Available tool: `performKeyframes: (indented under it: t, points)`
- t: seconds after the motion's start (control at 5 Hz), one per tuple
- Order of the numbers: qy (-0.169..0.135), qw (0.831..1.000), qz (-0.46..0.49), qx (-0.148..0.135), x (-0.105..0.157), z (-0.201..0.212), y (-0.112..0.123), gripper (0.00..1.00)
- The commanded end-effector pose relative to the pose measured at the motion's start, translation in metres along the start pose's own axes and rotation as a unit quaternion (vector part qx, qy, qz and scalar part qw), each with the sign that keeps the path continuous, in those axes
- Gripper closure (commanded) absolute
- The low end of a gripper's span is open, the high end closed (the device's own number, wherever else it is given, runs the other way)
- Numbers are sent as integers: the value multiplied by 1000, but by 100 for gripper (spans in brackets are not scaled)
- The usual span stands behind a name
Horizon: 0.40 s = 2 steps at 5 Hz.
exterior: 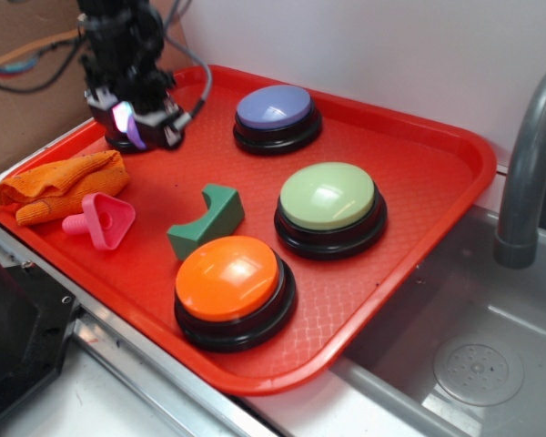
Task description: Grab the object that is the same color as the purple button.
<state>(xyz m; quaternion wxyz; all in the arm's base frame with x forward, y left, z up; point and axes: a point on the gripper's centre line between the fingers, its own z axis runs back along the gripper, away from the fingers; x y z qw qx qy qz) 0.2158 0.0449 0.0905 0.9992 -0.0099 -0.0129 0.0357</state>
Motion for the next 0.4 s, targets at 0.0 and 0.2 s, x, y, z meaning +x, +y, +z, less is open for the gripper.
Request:
performKeyframes:
  t: [0.0, 0.2]
  points:
    - [-20, 997, -70, -17, -23, 77, -40, 100]
    - [-33, 997, -59, -21, -30, 73, -40, 100]
